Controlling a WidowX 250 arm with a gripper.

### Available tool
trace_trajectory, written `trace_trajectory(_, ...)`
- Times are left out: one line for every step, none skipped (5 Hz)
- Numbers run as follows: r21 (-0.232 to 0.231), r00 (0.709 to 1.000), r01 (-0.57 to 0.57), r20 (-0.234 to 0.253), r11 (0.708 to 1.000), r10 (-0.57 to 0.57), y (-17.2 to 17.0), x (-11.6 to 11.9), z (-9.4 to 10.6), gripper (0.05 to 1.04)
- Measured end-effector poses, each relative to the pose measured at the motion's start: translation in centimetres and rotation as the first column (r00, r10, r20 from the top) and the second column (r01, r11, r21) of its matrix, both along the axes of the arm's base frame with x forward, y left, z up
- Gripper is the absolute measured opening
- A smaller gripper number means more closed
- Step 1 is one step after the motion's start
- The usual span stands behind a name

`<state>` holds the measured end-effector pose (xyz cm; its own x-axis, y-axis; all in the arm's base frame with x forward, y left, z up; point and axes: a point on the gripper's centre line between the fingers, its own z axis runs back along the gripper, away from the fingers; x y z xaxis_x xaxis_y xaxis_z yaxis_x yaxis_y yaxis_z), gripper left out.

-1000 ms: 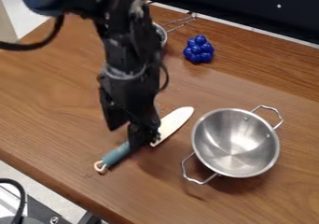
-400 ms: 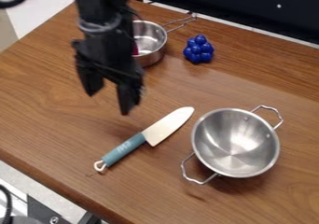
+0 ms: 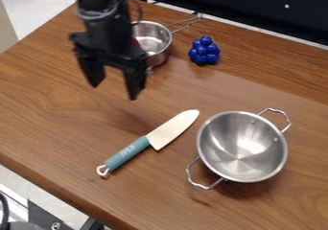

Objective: Moved the knife at the left side of the table

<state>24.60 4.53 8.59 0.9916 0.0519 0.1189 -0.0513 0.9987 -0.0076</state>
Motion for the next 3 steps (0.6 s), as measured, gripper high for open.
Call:
trace_trajectory(-0.043, 0.997, -0.074, 0.006, 0.996, 0.074, -2.1, 2.2, 0.9, 0.995)
trace_trajectory(-0.066, 0.983, -0.179, 0.029, 0.982, 0.182, -5.0, 4.7, 1.8, 0.995)
trace_trajectory(-0.045, 0.961, -0.277, 0.001, 0.96, 0.277, -8.1, 6.7, 1.9, 0.995)
